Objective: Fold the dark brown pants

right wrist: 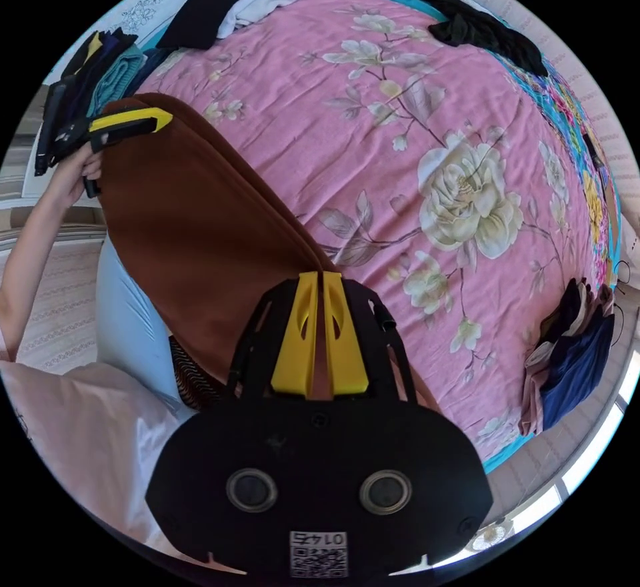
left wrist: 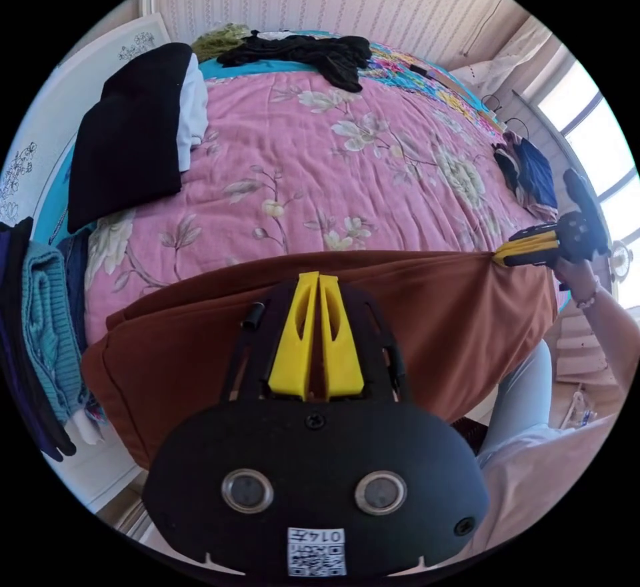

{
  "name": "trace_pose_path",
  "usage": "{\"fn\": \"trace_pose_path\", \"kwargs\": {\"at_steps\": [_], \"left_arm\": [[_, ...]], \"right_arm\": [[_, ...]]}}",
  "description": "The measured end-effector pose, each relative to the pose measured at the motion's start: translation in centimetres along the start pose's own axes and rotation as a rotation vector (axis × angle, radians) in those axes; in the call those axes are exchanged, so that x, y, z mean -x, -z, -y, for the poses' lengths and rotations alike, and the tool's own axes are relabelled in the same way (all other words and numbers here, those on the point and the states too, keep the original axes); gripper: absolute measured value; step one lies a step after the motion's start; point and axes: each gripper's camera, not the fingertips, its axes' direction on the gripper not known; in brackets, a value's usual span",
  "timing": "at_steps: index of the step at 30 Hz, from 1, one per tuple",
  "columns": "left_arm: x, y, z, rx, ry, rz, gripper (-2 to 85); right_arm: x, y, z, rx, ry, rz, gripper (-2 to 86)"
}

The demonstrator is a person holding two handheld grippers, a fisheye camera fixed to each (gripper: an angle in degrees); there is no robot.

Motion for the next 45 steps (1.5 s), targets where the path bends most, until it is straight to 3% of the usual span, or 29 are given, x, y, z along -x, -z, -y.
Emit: {"fn": "trace_pose_path", "kwargs": {"at_steps": [10,17,23,28,32,38,42,45], "left_arm": [[0.3,-2.6,0.7,0.122,-0.087,0.156,6.4],[1.5,-3.4,0.3,0.047,-0.07,0.088,-0.1],[3.1,-1.6,0.0,-0.039,-0.03,0.089,-0.9],[3.2,-2.6,1.0,-0.059,-0.012,0.032,-1.0],[0.1,-2.8,-0.6,-0.109,-0.074,-0.046,-1.0],[-8.7,-4.2,-7.2,-0.109,-0.262,-0.144,-1.0],[-14.5,-6.6,-10.0,-0.077,-0.344,-0.183,-1.0],[-17.0,-9.8,-10.6,-0.034,-0.376,-0.159,-1.0]], "right_arm": [[3.9,-2.8,5.1,0.118,0.113,-0.201,0.6],[2.7,-2.4,6.1,0.073,0.017,-0.087,0.4],[1.8,0.8,4.0,-0.094,-0.034,0.01,0.1],[1.5,0.3,4.7,-0.061,-0.026,-0.02,0.1],[2.5,-4.1,5.5,0.003,-0.016,-0.106,0.3],[2.9,-3.4,3.9,0.036,0.006,-0.145,-0.1],[4.5,-0.8,1.3,-0.154,-0.017,-0.102,-0.5],[6.9,-1.7,1.1,-0.156,0.049,-0.082,-0.8]]}}
